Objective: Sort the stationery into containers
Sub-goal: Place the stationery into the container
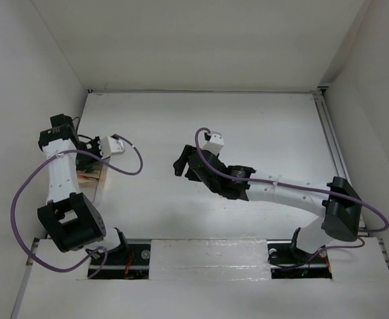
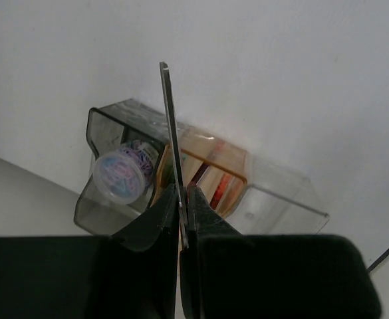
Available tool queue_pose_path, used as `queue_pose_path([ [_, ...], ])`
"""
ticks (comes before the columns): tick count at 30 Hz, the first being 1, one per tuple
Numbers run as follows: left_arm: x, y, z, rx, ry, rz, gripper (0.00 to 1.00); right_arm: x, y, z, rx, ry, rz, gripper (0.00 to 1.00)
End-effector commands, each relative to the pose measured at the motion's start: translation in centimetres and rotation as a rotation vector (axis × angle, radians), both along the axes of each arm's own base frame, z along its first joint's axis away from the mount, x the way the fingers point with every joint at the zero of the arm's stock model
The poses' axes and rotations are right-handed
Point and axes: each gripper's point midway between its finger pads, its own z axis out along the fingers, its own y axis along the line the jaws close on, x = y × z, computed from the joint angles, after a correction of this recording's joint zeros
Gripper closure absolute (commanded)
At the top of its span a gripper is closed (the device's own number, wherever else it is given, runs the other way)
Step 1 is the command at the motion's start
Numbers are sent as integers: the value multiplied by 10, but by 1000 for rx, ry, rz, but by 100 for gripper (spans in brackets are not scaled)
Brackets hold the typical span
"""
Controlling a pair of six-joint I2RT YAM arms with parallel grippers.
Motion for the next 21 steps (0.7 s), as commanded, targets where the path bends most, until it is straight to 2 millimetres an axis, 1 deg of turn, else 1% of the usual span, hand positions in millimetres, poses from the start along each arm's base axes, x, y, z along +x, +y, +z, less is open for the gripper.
queue_pose_path([
  [1,-16,9,3,96,-23,-133,100,0,-9,2,-19,-17,-18,21],
  [2,-19,12,5,109,-39,-139,100,0,-9,2,-19,-17,-18,21],
  [5,-31,23,-5,165,-4,-154,100,0,-11,-3,-27,-13,-18,21],
  [7,-35,39,-7,190,11,-135,100,-1,-12,-5,-37,-8,-18,21],
  [8,-36,44,-7,196,9,-128,100,-2,-13,-13,-55,0,-18,21],
  [9,-40,55,-7,210,1,-124,100,-2,-13,-13,-48,4,-22,21],
  [11,-46,67,-10,229,6,-133,100,-3,-16,-19,-64,11,-22,21],
  [12,-50,66,-15,227,24,-134,100,-3,-15,-23,-73,15,-22,21],
  [13,-51,69,-13,240,11,-144,100,-3,-15,-22,-64,20,-27,21],
  [15,-60,69,-25,237,49,-159,100,-3,-16,-24,-64,28,-32,21],
  [18,-71,76,-34,247,77,-177,100,-5,-17,-36,-89,55,-42,21],
  [19,-72,78,-34,251,74,-181,100,-4,-16,-33,-81,52,-42,21],
  [21,-76,85,-39,253,89,-185,100,-6,-16,-34,-68,72,-48,21],
])
